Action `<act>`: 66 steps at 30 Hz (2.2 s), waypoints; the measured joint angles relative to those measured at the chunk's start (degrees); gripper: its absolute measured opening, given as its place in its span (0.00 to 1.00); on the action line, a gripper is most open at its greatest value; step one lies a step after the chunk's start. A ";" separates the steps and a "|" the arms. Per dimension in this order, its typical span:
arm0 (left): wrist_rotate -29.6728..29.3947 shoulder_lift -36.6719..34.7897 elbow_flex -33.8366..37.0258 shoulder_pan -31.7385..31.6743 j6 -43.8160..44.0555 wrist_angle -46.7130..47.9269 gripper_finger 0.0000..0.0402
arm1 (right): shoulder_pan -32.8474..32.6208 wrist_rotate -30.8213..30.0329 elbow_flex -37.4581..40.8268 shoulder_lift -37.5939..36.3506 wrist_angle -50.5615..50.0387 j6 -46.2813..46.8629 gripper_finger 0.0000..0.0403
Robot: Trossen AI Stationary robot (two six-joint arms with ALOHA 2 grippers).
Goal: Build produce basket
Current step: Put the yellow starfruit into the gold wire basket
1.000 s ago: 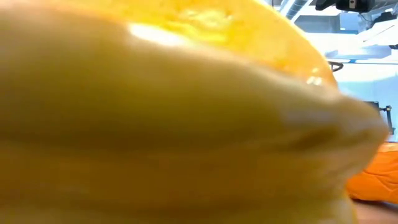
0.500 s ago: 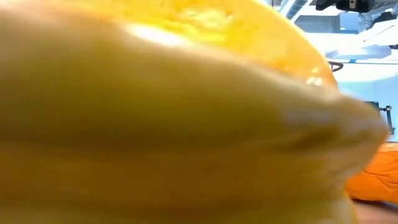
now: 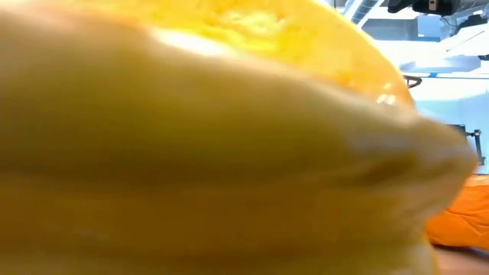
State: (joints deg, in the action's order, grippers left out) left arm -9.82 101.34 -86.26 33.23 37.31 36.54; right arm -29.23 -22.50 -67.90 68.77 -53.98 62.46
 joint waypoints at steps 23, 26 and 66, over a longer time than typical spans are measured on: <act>0.25 0.00 0.00 -0.31 10.85 -0.06 0.25 | 0.00 -0.02 0.00 0.00 0.14 -1.03 0.02; 0.42 0.00 0.00 -0.69 10.85 0.64 0.25 | 0.00 -0.02 0.00 0.00 0.20 -1.03 0.02; 10.05 0.02 1.20 0.08 -7.22 -7.04 0.28 | 0.00 0.02 0.00 0.00 0.24 -0.87 0.02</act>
State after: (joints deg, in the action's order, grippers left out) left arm 0.23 101.36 -85.06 33.31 30.08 29.50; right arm -29.23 -22.48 -67.90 68.77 -53.74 61.58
